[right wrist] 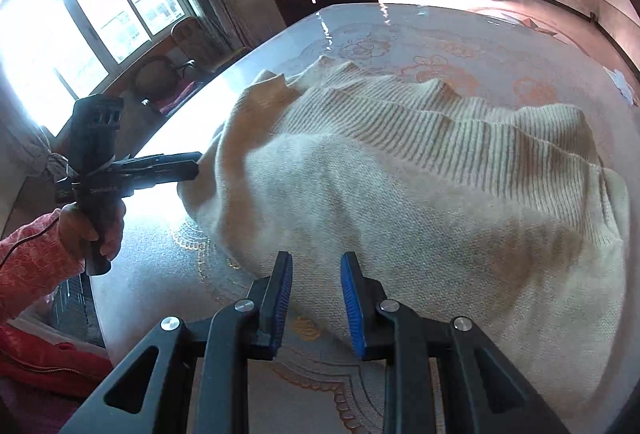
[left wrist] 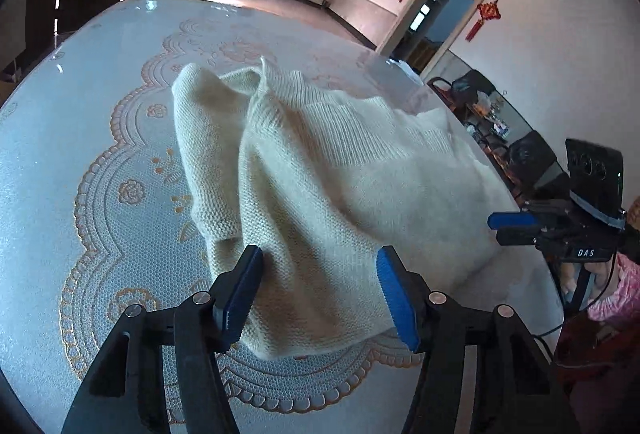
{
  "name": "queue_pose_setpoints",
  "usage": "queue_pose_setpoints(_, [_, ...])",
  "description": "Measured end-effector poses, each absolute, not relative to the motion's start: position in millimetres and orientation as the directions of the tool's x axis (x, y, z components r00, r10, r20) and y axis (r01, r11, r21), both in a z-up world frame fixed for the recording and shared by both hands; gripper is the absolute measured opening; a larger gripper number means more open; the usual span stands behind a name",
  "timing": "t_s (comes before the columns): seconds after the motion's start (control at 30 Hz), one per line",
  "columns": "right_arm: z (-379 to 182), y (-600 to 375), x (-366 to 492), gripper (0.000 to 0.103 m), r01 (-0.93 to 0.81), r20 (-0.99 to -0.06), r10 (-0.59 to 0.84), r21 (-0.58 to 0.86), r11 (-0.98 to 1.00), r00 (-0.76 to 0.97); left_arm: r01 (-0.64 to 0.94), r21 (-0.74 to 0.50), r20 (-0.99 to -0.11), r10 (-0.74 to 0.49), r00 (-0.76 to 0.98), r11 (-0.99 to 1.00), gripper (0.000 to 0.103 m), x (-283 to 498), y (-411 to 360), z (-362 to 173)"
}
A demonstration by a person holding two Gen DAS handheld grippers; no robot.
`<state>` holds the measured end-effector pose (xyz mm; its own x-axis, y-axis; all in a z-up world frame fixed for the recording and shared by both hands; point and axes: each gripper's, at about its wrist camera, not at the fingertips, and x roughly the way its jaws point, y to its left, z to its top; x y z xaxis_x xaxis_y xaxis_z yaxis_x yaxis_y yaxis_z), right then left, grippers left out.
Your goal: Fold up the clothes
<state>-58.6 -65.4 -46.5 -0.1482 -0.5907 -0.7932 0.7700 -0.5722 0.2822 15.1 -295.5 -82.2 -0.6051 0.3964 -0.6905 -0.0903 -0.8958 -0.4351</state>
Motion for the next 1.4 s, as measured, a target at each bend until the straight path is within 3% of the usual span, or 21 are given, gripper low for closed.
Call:
queue_pose_setpoints(0.2, [-39.5, -133.2, -56.7, 0.025, 0.871, -0.811, -0.577, 0.217, -0.441, -0.091, -0.167, -0.461, -0.708, 0.475, -0.522, -0.872, 0.06, 3.8, -298.2, -81.7])
queue_pose_setpoints(0.27, [-32.7, -154.8, -62.3, 0.025, 0.887, -0.812, -0.577, 0.202, -0.415, -0.085, -0.17, -0.399, -0.731, 0.424, -0.534, -0.901, 0.06, 6.2, -300.8, -75.5])
queue_pose_setpoints(0.33, [-27.6, -175.1, -69.6, 0.025, 0.896, -0.815, -0.573, 0.193, -0.4, -0.08, -0.175, -0.416, -0.711, 0.439, -0.549, -0.892, 0.06, 12.7, -311.4, -68.8])
queue_pose_setpoints(0.47, [-27.7, -208.8, -85.8, 0.025, 0.9, -0.823, -0.566, 0.21, -0.382, -0.048, -0.191, -0.405, -0.752, 0.444, -0.487, -0.894, 0.06, 7.9, -313.7, -78.8])
queue_pose_setpoints(0.67, [-43.1, -242.8, -102.7, 0.025, 0.903, -0.861, -0.509, 0.217, -0.37, -0.001, -0.223, -0.477, -0.736, 0.525, -0.428, -0.85, 0.06, 3.6, -322.2, -81.6])
queue_pose_setpoints(0.97, [-81.4, -255.3, -133.8, 0.024, 0.843, -0.909, -0.413, 0.267, -0.466, 0.059, -0.365, -0.555, -0.73, 0.648, -0.217, -0.748, 0.06, 13.6, -299.4, -81.9])
queue_pose_setpoints(1.2, [-86.7, -249.4, -138.4, 0.024, 0.826, -0.893, -0.44, 0.315, -0.467, 0.092, -0.358, -0.594, -0.724, 0.672, -0.153, -0.721, 0.06, 43.7, -313.0, -78.3])
queue_pose_setpoints(1.4, [-85.0, -251.2, -129.6, 0.024, 0.856, -0.904, -0.424, 0.263, -0.445, 0.057, -0.348, -0.593, -0.74, 0.662, -0.12, -0.726, 0.059, 61.5, -316.4, -82.3])
